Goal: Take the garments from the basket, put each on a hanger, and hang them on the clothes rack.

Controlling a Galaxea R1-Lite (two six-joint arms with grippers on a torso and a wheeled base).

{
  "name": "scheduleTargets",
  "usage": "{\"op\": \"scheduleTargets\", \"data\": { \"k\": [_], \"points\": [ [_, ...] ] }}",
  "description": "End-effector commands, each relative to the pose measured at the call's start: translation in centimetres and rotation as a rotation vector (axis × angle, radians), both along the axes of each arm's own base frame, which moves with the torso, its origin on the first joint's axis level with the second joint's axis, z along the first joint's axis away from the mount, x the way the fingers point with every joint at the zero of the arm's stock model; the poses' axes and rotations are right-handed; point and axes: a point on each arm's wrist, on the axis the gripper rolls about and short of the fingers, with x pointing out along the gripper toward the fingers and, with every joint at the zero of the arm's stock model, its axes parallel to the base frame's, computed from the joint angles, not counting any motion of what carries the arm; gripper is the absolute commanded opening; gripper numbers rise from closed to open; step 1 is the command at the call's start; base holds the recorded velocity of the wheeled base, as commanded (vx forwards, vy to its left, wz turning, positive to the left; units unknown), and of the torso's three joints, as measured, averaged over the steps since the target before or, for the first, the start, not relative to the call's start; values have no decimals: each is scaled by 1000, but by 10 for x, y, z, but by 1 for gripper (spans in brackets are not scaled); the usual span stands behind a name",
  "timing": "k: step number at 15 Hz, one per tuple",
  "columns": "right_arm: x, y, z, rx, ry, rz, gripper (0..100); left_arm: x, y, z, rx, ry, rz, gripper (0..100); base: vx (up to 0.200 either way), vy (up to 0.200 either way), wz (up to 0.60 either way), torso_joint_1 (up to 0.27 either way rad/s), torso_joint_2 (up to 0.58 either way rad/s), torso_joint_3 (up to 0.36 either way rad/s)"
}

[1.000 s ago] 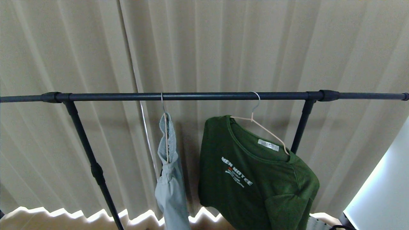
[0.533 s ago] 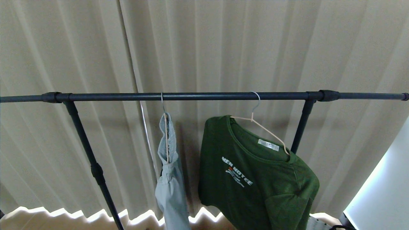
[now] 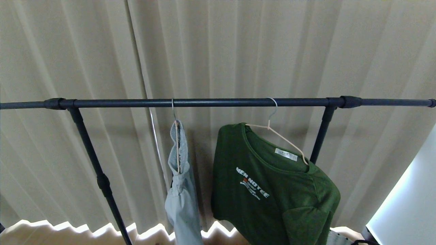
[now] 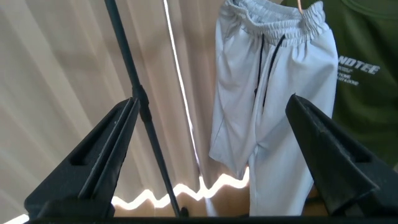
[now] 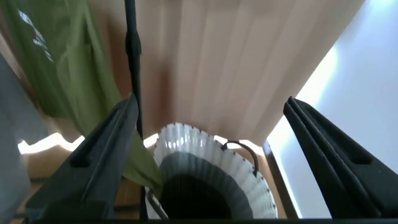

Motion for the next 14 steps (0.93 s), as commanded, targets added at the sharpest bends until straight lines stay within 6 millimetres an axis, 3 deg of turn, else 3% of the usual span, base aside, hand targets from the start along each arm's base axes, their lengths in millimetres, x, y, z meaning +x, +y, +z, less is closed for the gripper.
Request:
{"op": "scheduleTargets", "data": {
  "k": [1,6,14],
  "points": [
    [-2,0,-1,28,-23,-8,100,0,0,0,0,-1,1,100,0,0,0,0,0,0],
    [6,0,-8,145,-93,-35,100,0,0,0,-12,0,9,100,0,0,0,0,0,0],
    [13,0,-14,110,-155,-12,100,0,0,0,-12,-1,9,100,0,0,0,0,0,0]
  ]
}}
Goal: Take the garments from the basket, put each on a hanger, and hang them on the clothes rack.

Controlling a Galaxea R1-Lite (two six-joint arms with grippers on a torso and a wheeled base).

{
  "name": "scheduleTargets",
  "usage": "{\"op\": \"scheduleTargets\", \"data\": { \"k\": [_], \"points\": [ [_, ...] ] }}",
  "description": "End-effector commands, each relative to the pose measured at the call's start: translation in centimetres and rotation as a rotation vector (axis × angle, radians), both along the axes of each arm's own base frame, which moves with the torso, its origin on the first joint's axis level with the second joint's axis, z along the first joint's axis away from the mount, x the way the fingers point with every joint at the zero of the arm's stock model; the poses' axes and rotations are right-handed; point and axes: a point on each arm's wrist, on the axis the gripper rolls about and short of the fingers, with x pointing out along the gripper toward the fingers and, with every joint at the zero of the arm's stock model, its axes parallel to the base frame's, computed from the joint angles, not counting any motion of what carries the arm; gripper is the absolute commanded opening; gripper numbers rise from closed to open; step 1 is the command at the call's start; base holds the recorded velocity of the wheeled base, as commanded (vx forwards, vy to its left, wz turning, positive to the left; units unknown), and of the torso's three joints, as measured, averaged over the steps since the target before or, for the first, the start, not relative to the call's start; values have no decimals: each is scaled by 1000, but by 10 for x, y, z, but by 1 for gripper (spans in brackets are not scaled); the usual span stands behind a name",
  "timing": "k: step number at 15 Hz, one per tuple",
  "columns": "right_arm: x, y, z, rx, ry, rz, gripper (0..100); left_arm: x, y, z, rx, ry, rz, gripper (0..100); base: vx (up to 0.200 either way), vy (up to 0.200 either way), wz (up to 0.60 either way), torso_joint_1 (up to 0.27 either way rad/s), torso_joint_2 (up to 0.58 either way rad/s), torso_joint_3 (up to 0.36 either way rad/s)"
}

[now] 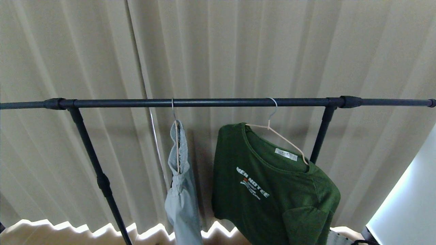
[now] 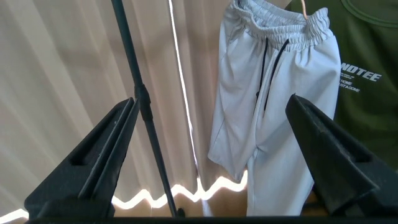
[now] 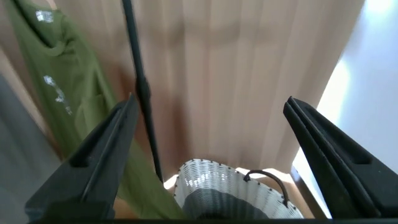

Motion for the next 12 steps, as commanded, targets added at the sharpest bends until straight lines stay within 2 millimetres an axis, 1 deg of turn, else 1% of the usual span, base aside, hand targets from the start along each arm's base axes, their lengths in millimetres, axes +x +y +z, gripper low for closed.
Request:
{"op": "scheduleTargets", "data": {
  "k": [1,5,8,12],
  "points": [
    [0,0,-1,-3,3,1,100,0,0,0,1,1,0,100,0,0,0,0,0,0],
    [0,1,0,-33,7,31,100,0,0,1,1,-4,2,100,0,0,0,0,0,0],
    [0,3,0,-28,13,116,100,0,0,1,0,-7,2,100,0,0,0,0,0,0],
    [0,3,0,-47,16,140,100,0,0,1,0,-5,2,100,0,0,0,0,0,0]
  ]
}}
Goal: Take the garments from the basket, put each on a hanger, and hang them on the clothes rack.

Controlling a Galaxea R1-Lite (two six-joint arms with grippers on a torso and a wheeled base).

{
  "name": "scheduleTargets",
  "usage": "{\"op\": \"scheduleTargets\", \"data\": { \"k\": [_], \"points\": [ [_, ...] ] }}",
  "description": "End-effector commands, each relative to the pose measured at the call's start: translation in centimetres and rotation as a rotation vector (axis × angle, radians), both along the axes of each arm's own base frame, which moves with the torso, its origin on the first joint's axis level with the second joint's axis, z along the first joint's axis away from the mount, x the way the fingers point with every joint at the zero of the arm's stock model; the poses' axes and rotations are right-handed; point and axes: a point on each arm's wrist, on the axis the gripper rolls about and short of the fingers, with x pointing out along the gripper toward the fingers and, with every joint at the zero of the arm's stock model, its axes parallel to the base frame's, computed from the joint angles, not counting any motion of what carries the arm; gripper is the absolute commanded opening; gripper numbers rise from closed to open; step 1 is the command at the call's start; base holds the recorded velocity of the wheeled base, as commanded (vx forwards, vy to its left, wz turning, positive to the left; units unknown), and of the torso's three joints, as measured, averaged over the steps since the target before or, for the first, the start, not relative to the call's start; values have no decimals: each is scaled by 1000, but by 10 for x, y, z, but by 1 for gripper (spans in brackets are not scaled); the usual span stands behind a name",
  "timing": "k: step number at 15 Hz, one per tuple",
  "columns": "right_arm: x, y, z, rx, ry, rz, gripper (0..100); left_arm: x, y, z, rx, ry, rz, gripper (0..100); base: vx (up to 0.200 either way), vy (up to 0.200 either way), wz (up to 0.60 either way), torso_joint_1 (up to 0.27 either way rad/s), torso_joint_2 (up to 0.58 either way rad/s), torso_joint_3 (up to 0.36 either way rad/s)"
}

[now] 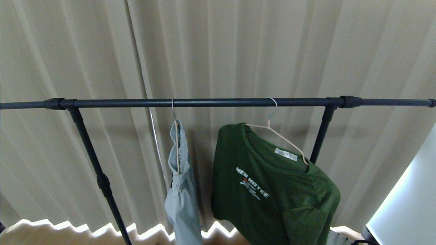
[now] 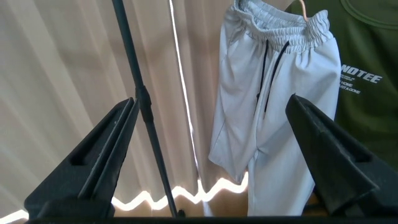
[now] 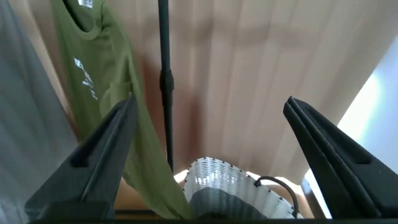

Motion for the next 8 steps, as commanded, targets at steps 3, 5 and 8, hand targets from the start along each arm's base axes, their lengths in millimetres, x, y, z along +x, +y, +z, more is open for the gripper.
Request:
{"op": "scheduleTargets", "data": {
  "k": [3,5,8],
  "points": [
    [0,0,0,2,-3,1,100,0,0,0,0,3,0,100,0,0,0,0,0,0],
    [0,0,0,2,-3,1,100,0,0,0,0,3,0,100,0,0,0,0,0,0],
    [0,0,0,4,-3,1,100,0,0,0,0,0,0,100,0,0,0,0,0,0]
  ]
}}
